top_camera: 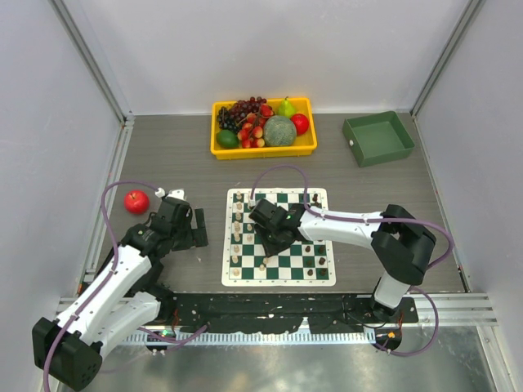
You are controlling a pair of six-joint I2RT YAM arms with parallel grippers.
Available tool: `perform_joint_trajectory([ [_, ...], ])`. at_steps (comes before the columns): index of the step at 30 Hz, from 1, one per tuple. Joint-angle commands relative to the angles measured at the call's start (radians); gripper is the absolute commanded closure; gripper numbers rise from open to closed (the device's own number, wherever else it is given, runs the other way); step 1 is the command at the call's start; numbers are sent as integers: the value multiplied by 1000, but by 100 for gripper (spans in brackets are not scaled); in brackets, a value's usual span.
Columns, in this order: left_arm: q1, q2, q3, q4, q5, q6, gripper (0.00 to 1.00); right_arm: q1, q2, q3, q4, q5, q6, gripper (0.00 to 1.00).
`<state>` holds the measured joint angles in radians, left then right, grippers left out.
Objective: Set up the chess pieces on the board
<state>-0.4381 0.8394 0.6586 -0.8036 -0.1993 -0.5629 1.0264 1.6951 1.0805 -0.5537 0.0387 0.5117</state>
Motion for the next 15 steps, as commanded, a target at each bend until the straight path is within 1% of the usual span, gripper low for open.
perform_joint_trajectory([
  [1,4,-6,3,37,3,-2,1,6,1,19,12,-8,7,69],
  [8,4,-3,4,35,1,1,1,8,-11,21,9,19,7,78],
  [15,4,-13,4,26,-3,-2,1,8,-32,100,-31,107,-18,80],
])
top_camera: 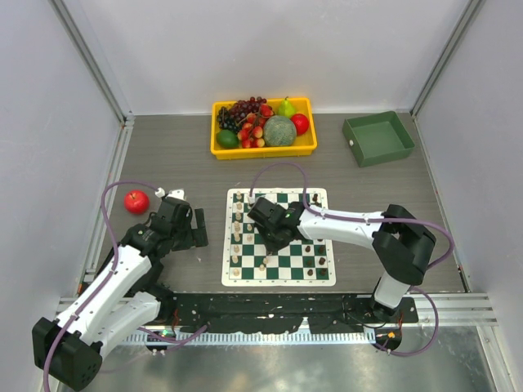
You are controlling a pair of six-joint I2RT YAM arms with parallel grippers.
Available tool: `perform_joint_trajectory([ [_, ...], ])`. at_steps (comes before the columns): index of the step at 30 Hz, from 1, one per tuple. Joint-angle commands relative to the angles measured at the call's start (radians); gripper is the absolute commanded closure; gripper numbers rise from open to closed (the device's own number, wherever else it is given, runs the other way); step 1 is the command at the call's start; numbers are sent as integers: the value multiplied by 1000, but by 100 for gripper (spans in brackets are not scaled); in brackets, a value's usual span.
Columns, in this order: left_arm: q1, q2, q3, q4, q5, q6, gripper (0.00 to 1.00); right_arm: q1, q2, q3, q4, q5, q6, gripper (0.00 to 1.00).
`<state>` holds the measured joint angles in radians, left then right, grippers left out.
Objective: Set up the chess pieces on the board
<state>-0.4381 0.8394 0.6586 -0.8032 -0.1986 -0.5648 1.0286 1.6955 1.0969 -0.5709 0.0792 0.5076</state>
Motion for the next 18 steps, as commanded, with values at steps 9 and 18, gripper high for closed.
perform_joint_trajectory([
  [9,4,-22,7,21,-12,0,1,16,29,161,0,36,-34,80],
  [18,4,-20,9,19,-22,-1,1,45,104,201,26,14,-38,80],
])
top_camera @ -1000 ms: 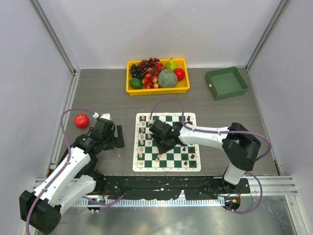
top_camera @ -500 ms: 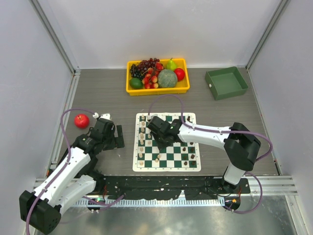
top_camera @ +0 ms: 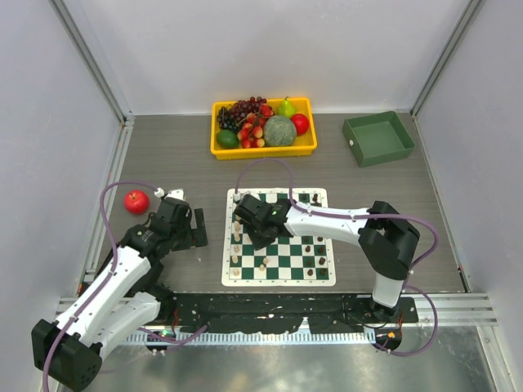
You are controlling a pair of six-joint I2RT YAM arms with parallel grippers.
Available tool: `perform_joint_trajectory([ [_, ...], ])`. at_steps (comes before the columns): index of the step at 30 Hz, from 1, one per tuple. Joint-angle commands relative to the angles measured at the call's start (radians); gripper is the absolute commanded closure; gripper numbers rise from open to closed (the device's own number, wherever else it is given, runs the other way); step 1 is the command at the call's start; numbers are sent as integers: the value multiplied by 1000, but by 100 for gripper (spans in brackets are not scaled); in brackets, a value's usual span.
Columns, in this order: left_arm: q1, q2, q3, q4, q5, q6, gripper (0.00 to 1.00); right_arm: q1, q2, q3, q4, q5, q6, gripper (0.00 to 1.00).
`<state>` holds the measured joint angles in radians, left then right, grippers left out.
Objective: Set up the chess pieces on the board
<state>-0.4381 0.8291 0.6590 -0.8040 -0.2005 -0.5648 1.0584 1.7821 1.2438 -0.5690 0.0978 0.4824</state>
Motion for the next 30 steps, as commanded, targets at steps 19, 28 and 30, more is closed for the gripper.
perform_joint_trajectory([
  [19,4,-33,4,-1,-65,-18,1,34,91,109,23,-9,-25,80],
  [28,4,-39,-2,2,-66,-18,1,35,103,112,21,-20,-28,80],
  [30,4,-39,-2,2,-66,-18,1,37,106,112,23,-24,-28,80],
])
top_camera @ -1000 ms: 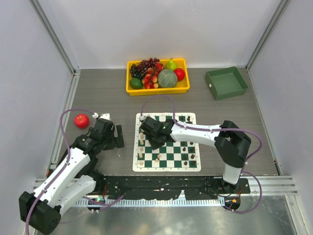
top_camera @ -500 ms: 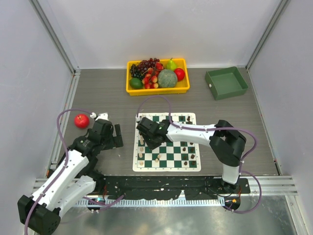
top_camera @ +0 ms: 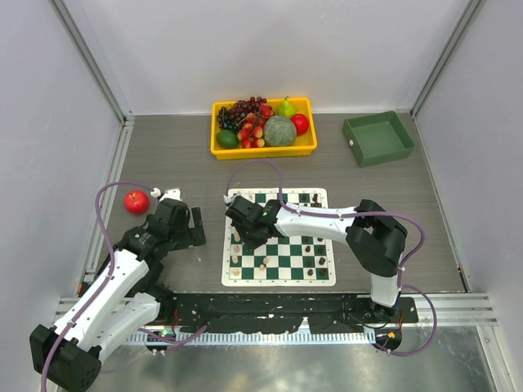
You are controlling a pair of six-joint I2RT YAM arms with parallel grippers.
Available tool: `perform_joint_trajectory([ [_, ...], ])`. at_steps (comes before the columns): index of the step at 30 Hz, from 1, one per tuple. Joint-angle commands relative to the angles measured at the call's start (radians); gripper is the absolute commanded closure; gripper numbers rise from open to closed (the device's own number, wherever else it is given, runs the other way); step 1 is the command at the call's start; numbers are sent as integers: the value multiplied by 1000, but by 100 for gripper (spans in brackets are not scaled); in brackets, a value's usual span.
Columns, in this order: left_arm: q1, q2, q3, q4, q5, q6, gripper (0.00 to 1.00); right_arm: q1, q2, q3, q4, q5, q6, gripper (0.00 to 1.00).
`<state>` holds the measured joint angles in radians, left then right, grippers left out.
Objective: Set up the chess pieces on the board
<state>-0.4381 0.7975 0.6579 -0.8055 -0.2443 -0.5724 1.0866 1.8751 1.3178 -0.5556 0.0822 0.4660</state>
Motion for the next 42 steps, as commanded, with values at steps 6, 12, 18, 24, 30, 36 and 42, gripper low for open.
perform_joint_trajectory([
  [6,4,-7,-1,5,-20,-12,1,15,15,43,0,-10,-15,79],
  [12,6,-6,-1,3,-16,-9,1,19,30,57,-13,-6,-18,75],
  [18,4,-12,-4,3,-18,-9,1,19,30,67,-15,-6,-20,65],
  [24,4,-21,-1,-7,-23,-9,1,19,6,74,-20,11,-20,64],
  [30,4,-27,2,-11,-24,-12,1,19,-94,28,-26,59,-15,61],
  [36,4,-21,6,-11,-23,-14,1,18,-194,-75,-38,88,-3,58],
  [42,6,-24,3,-3,-12,-21,1,16,-243,-181,-21,53,10,59],
])
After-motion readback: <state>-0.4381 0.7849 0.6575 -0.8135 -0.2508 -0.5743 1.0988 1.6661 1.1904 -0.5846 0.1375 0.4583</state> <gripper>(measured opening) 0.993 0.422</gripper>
